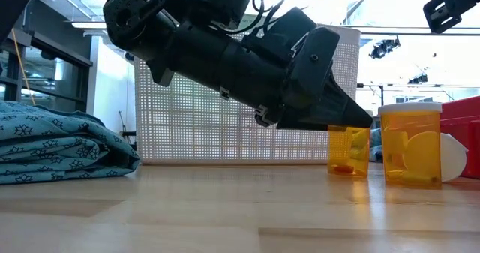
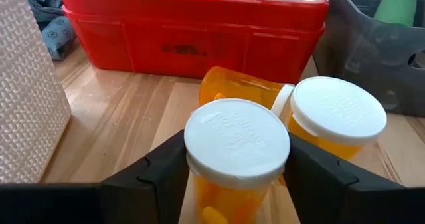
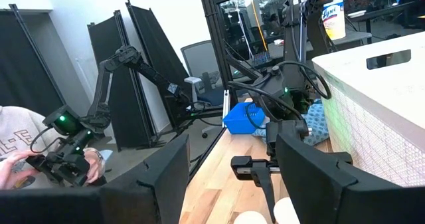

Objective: Pick & place medical supplies in basket/bin
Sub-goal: Put the left orange pill bottle into the blue bin

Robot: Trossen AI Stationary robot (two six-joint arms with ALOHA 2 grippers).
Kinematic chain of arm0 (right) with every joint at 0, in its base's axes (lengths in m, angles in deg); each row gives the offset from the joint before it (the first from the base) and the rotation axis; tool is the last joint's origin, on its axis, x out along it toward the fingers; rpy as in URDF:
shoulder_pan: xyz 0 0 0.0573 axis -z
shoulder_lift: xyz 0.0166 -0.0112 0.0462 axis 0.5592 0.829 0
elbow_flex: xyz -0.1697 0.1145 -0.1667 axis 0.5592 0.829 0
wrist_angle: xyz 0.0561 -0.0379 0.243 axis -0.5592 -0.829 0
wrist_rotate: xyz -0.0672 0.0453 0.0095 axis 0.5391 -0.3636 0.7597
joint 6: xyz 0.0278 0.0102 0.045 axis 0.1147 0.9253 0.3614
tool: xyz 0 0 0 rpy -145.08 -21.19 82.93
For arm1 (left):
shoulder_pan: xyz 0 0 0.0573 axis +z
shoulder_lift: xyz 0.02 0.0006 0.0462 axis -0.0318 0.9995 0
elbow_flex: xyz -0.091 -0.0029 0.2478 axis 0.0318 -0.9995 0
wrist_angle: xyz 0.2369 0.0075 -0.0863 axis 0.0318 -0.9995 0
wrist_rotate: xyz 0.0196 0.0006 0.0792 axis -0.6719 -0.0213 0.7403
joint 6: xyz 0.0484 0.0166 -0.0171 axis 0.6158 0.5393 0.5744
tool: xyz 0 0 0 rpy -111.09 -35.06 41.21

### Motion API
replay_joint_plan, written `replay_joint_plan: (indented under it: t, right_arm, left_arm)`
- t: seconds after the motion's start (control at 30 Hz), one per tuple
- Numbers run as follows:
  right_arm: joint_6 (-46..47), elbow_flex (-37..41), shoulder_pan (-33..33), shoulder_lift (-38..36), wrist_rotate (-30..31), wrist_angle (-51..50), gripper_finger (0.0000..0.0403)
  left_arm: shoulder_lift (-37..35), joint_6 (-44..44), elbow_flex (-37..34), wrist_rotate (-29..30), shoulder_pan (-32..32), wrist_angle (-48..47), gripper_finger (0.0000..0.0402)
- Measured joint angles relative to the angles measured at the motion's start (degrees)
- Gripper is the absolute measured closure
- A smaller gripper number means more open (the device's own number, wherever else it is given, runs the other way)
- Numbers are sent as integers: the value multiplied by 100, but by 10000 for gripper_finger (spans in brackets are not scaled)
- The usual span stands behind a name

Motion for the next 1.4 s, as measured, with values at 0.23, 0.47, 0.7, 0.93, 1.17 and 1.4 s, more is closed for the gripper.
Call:
replay_joint_plan:
  t: [0.23, 0.47, 0.7, 0.93, 1.17, 1.4]
  right_arm:
    - [-2, 0, 0, 1, 0, 1, 192]
    - [0, 0, -1, 0, 2, -1, 192]
    - [0, 0, -1, 1, 2, 1, 192]
    - [0, 0, -1, 1, 1, -1, 192]
    - [-1, 0, -2, 1, 1, -3, 192]
    - [0, 0, 0, 1, 0, 1, 192]
  left_arm:
    - [0, 64, 0, 4, -11, -5, 200]
    - [0, 168, -2, 17, -34, 246, 201]
    - [-202, 497, -2, 307, -195, 319, 198]
    - [-646, 596, -2, 745, -533, -156, 196]
    - [-943, 359, -2, 1432, -1155, -701, 195]
    - [-955, -128, -2, 2864, -1955, -710, 195]
